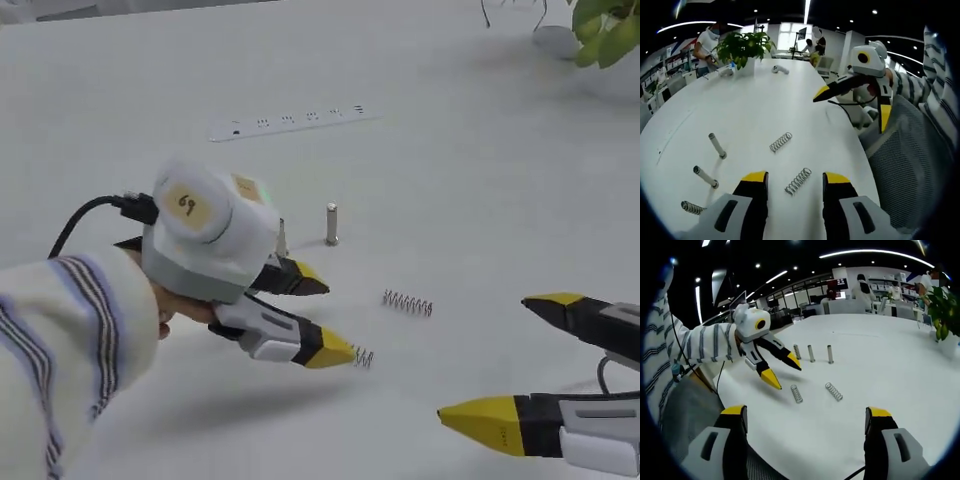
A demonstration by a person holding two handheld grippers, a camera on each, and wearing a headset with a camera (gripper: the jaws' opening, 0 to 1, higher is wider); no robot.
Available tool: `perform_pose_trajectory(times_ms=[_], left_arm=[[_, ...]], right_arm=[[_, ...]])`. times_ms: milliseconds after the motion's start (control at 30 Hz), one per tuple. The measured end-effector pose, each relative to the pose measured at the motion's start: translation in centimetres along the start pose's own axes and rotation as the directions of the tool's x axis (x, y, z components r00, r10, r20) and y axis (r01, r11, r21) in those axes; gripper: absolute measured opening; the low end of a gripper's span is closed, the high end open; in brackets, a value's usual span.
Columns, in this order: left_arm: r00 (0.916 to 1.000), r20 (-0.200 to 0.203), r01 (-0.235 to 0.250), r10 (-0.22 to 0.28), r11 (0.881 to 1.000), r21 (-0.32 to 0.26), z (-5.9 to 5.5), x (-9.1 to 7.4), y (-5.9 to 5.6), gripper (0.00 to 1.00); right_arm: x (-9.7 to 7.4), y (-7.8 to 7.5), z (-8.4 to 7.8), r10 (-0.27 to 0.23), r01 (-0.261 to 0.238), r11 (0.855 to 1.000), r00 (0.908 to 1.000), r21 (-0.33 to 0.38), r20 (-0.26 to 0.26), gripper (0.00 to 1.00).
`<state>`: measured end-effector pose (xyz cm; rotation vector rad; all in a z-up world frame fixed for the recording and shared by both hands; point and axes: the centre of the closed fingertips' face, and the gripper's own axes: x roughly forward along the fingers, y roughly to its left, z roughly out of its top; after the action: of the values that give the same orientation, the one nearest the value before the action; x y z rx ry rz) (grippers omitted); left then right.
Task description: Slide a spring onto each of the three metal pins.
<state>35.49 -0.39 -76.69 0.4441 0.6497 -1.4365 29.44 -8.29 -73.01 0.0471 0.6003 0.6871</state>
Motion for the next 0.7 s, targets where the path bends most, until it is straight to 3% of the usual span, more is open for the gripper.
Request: perform_pose_trajectory(times_ms=[67, 367, 700], left_arm=[[0.9989, -0.045, 0.016, -0.014, 0.999, 0.036, -0.8, 0.3, -0.2, 0.32], [0.9938, -0.105, 0.043, -0.037, 0.998, 0.056, -2.5, 1.5, -0.1, 0.26], [0.9928, -0.112, 0.046, -0.041, 0.998, 0.044, -2.9, 2.1, 0.1, 0.22]], right_arm=[[0.0, 0.0, -0.1, -0.002, 0.002, 1.000, 1.0000, 0.003, -0.003, 0.98], [0.2, -0.1, -0.4, 0.000, 0.001, 1.000, 0.9999, 0.012, -0.015, 0.97], [0.3, 0.0, -0.9, 0.005, -0.005, 1.000, 0.9995, 0.023, -0.033, 0.97]])
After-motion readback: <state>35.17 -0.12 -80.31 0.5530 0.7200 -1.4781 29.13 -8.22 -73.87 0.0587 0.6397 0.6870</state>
